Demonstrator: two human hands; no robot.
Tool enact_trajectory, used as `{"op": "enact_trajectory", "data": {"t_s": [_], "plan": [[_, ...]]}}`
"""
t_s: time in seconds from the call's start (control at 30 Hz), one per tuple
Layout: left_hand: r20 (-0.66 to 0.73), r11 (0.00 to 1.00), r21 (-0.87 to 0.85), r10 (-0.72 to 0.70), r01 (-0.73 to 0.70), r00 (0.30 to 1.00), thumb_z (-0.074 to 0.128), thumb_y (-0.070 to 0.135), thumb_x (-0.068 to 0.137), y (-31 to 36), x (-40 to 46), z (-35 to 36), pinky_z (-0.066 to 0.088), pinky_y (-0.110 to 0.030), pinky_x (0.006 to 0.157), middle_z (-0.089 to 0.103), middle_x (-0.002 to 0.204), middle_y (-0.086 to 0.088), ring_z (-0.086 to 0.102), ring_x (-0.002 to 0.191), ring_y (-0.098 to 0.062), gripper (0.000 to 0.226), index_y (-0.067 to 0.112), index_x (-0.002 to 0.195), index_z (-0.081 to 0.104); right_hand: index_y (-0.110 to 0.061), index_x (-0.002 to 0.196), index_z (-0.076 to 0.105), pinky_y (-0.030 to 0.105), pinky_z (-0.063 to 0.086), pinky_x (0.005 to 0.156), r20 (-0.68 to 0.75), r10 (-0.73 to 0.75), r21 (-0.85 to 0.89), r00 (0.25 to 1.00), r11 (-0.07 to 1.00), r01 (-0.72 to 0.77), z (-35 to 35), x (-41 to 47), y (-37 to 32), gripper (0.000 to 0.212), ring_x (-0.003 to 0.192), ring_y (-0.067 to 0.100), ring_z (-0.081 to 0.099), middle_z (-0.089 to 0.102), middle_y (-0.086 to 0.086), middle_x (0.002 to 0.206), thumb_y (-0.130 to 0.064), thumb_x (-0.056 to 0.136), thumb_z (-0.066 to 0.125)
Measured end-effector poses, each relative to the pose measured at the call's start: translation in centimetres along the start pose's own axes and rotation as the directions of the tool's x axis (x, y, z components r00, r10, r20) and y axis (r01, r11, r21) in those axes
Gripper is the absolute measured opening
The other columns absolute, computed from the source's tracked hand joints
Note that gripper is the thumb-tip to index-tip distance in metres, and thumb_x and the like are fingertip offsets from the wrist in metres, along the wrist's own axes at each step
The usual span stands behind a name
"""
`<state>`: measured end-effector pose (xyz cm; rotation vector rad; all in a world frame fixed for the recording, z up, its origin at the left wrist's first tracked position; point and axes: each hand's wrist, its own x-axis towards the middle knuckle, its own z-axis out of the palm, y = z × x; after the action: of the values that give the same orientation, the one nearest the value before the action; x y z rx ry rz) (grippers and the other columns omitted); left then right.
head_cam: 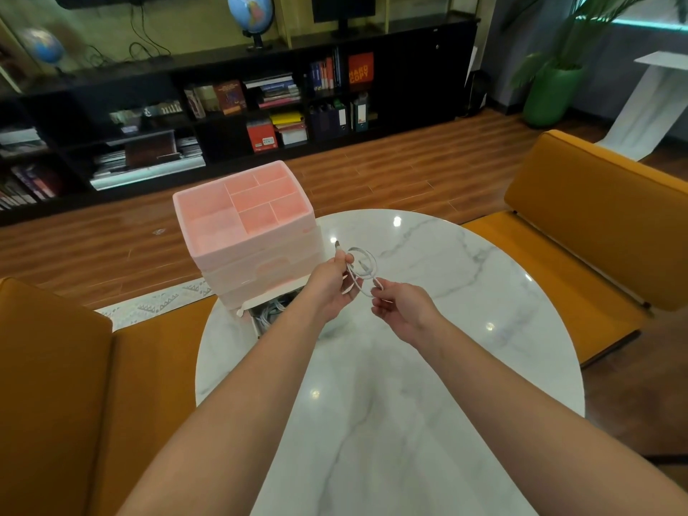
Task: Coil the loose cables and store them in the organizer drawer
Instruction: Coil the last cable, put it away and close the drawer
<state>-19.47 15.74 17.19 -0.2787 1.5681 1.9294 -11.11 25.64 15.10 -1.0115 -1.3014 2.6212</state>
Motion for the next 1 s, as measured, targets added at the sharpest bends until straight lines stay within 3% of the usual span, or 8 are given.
{"op": "enact_trajectory", "data": {"t_s": [0.07,0.2,0.37,0.5,0.6,0.7,0.8,1.0], "plan": [[0.021,1.0,0.03,-0.008,0.008,1.0,0.042,0.032,0.104,-0.1,-0.1,-0.1,0.051,-0.026,0.073,0.062,0.093,-0.002,0.056,0.086,-0.013,0.031,0.016,0.082,0.057,0.0,0.093,0.061,0.026,0.048,0.061,-0.005,-0.021,0.003,1.0,1.0,0.021,0.0,0.1,-0.2,0.017,0.063,0.017,0.048,0.054,0.009,0.078,0.011,0.092,0.047],[0.011,0.987,0.158,0.02,-0.022,1.0,0.041,0.039,0.103,-0.2,0.0,-0.2,0.044,-0.017,0.064,0.056,0.082,0.005,0.049,0.072,-0.005,0.034,0.022,0.08,0.058,0.009,0.115,0.059,0.025,0.051,0.065,0.038,-0.04,-0.034,0.998,0.999,0.042,-0.1,0.3,-0.5,0.026,0.066,0.017,0.051,0.059,0.01,0.083,0.011,0.093,0.045],[0.028,0.996,0.012,-0.087,0.087,0.996,0.047,0.031,0.102,0.3,-0.3,-0.3,0.04,-0.015,0.049,0.052,0.073,0.002,0.04,0.058,-0.006,0.028,0.017,0.082,0.061,0.002,0.119,0.064,0.023,0.046,0.063,0.108,0.006,-0.027,0.994,1.0,-0.003,-0.2,0.2,-0.6,0.034,0.066,0.013,0.049,0.066,0.003,0.089,0.006,0.092,0.044],[0.035,0.993,0.077,-0.091,0.088,0.995,0.047,0.032,0.103,0.4,-0.4,0.1,0.039,-0.013,0.043,0.053,0.072,0.002,0.042,0.059,-0.006,0.028,0.015,0.086,0.061,-0.002,0.107,0.061,0.026,0.037,0.063,0.188,0.022,0.011,0.982,1.0,-0.025,-0.1,0.0,-1.0,0.033,0.063,0.014,0.041,0.064,0.0,0.083,-0.007,0.082,0.04],[0.012,0.979,0.202,-0.004,0.002,1.0,0.043,0.032,0.103,0.4,-0.1,0.5,0.041,-0.014,0.047,0.054,0.075,0.0,0.044,0.061,-0.007,0.03,0.014,0.088,0.061,-0.011,0.097,0.061,0.029,0.031,0.065,0.213,-0.003,-0.13,0.977,0.991,0.032,0.1,-0.2,-1.4,0.03,0.068,0.013,0.041,0.057,-0.002,0.08,-0.027,0.074,0.05],[0.047,0.957,0.285,0.043,-0.055,0.998,0.041,0.031,0.104,0.3,0.0,0.9,0.045,-0.015,0.052,0.055,0.074,0.0,0.048,0.062,-0.007,0.032,0.013,0.087,0.062,-0.019,0.092,0.065,0.028,0.033,0.071,0.237,-0.031,-0.269,0.971,0.958,0.096,0.4,-0.2,-1.4,0.025,0.079,0.013,0.047,0.058,-0.006,0.08,-0.027,0.069,0.065],[0.061,0.961,0.273,0.037,-0.053,0.997,0.043,0.03,0.104,0.1,-0.2,1.2,0.049,-0.014,0.053,0.058,0.077,-0.002,0.051,0.066,-0.009,0.034,0.012,0.086,0.064,-0.012,0.094,0.066,0.026,0.042,0.074,0.156,-0.134,-0.311,0.979,0.934,0.178,0.6,0.2,-1.4,0.013,0.082,0.014,0.054,0.063,-0.001,0.084,-0.023,0.085,0.066],[0.015,0.994,0.109,-0.014,0.012,1.0,0.043,0.028,0.104,0.0,-0.1,1.8,0.051,-0.02,0.06,0.064,0.09,-0.008,0.058,0.084,-0.018,0.031,0.01,0.086,0.062,-0.012,0.101,0.064,0.032,0.057,0.076,-0.094,-0.366,-0.4,0.926,0.866,0.302,1.1,-0.1,-1.3,0.033,0.076,0.018,0.068,0.071,0.005,0.093,-0.041,0.099,0.049]]}}
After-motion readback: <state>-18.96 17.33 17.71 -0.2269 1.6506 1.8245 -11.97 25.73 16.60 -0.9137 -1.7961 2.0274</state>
